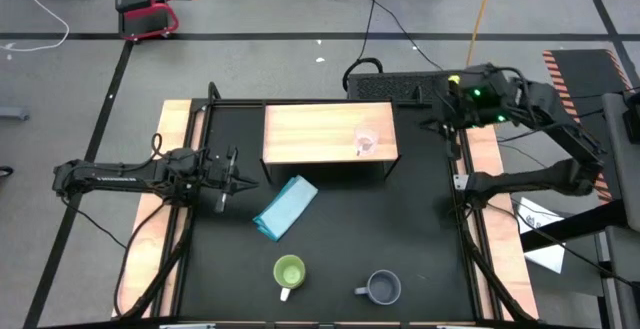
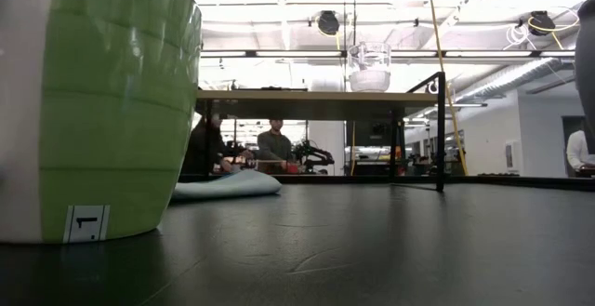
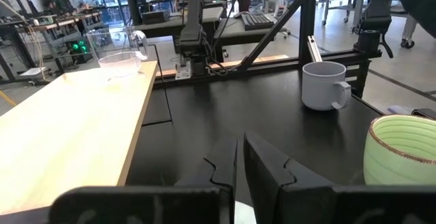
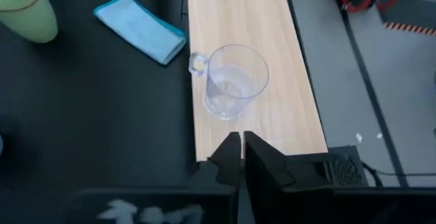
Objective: Stack small to large cups/mugs on shelf
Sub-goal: Put the transparent mug on the shelf
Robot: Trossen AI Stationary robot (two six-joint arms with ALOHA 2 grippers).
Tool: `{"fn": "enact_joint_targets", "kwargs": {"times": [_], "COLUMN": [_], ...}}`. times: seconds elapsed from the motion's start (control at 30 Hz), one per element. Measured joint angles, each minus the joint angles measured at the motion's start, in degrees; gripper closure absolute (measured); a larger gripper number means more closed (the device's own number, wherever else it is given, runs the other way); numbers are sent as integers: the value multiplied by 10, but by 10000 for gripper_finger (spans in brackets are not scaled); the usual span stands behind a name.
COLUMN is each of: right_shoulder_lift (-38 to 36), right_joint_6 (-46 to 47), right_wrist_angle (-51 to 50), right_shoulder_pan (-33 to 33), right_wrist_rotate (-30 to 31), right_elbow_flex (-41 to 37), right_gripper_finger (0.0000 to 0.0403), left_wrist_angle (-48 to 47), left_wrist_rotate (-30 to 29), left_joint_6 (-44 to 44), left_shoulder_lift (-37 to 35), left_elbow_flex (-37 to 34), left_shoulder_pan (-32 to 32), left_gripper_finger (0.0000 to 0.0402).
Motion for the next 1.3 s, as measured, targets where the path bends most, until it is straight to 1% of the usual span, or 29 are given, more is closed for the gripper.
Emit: {"fn": "enact_joint_targets", "kwargs": {"times": [0.17,0.3,0.43,0.5,0.77,0.87,0.97,1.1,1.3], "right_shoulder_lift": [-77,-124,-171,-192,-262,-293,-326,-368,-408], "right_joint_6": [1,20,35,38,58,80,107,143,167], "right_wrist_angle": [59,97,132,142,185,226,264,316,410], "right_shoulder_pan": [1,7,14,15,16,16,16,17,17], "right_wrist_rotate": [-1,-3,-29,-30,-32,-39,-61,-61,-61], "right_elbow_flex": [-94,-161,-227,-257,-332,-358,-392,-446,-522], "right_gripper_finger": [401,402,402,402,403,403,403,403,403], "left_wrist_angle": [-4,-4,-4,-3,-3,-4,-5,-5,-4], "left_wrist_rotate": [0,0,0,0,0,0,0,0,0], "left_joint_6": [-1,-3,0,1,2,0,0,2,2], "left_shoulder_lift": [0,0,0,0,0,0,0,0,0], "left_elbow_flex": [0,0,0,0,0,0,0,0,0], "left_shoulder_pan": [0,0,0,0,0,0,0,0,0], "left_gripper_finger": [371,371,371,371,371,371,371,371,371]}}
